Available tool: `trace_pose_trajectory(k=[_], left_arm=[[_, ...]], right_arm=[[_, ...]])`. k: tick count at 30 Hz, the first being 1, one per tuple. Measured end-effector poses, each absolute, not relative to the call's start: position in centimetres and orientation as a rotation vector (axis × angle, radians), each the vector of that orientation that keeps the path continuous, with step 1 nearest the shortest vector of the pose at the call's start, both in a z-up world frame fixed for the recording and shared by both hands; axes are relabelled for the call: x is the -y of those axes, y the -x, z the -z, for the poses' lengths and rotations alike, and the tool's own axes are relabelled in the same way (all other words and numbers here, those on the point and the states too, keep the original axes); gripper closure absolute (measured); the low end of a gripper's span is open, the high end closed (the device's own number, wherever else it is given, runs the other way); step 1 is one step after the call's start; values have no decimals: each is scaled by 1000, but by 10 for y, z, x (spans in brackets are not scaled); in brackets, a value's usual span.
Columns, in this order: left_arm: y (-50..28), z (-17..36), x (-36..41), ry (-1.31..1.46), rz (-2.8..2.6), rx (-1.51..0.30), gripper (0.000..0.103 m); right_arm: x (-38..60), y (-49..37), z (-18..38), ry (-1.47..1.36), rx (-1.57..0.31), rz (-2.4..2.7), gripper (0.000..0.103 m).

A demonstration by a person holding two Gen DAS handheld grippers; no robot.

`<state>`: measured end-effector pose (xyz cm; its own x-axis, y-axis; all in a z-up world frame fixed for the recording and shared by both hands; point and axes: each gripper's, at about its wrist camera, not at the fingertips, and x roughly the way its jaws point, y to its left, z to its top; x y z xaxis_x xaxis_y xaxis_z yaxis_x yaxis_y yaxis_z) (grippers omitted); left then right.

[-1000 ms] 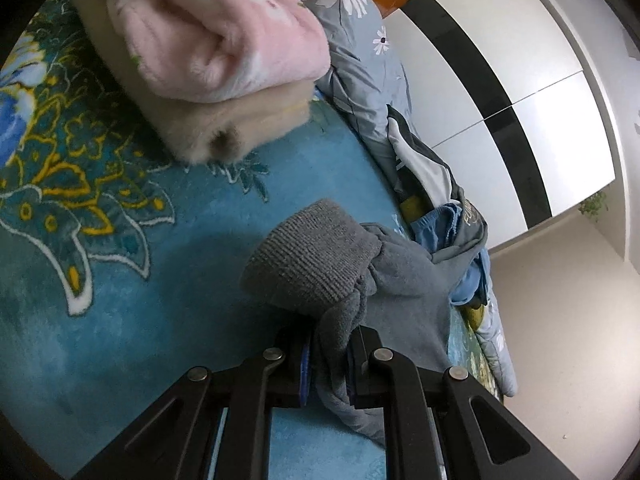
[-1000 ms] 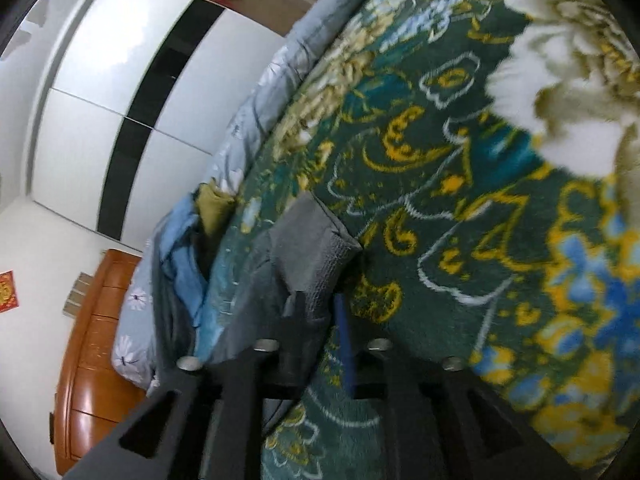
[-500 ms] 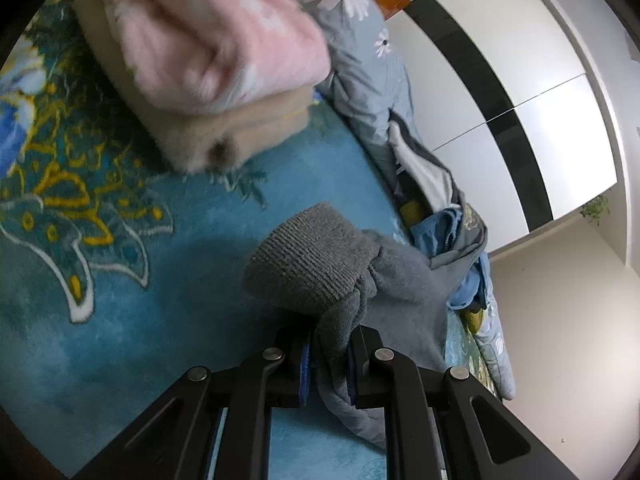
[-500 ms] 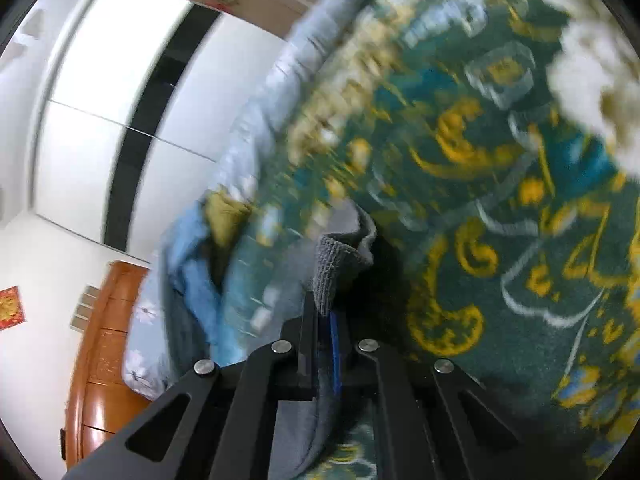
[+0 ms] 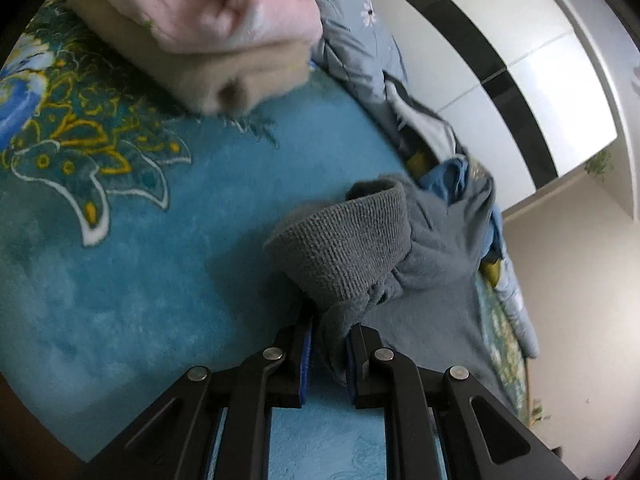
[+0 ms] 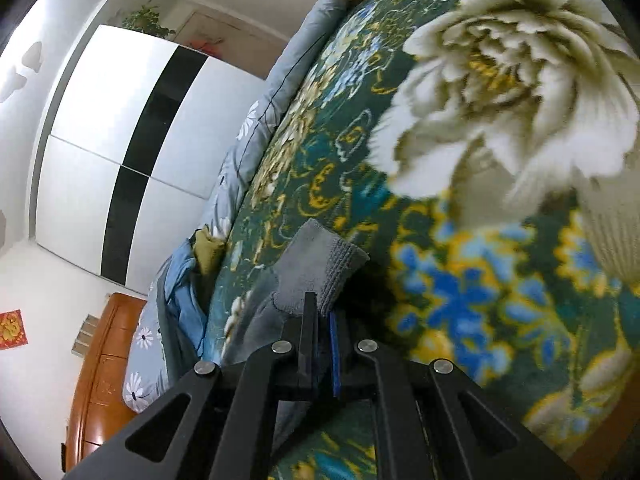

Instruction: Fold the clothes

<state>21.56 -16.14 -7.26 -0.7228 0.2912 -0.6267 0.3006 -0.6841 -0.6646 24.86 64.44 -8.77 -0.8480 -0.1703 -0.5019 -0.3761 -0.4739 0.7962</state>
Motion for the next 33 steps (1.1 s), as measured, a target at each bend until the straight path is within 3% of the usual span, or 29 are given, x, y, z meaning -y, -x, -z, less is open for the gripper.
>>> trace_pose_trajectory(k=[10,14,17,23,27,33], left_arm=[[-218,80,159,-1173,2625,-1237,83],[-222,74,162,-1161,2666,-1229,56],[-223,71,166,-1145,2687,-1222,42],[-220,78,173,-1134,2716,-1328,37],[-214,78,176,-1059,2751,-1477,26],[-196,83,182,-954,2692,-1560,31]], right_arm=[[-640,-238,90,868,-1441,-2454,98],[-644,-243,100,883,-1475,-2437,97],[-644,-244,96,887,-1464,-2434,95],[-647,-257,72,819,-1329,-2374,86],[-633,-246,36,767,-1196,-2459,83],[-535,-140,-16,898,-1023,-2801,73]])
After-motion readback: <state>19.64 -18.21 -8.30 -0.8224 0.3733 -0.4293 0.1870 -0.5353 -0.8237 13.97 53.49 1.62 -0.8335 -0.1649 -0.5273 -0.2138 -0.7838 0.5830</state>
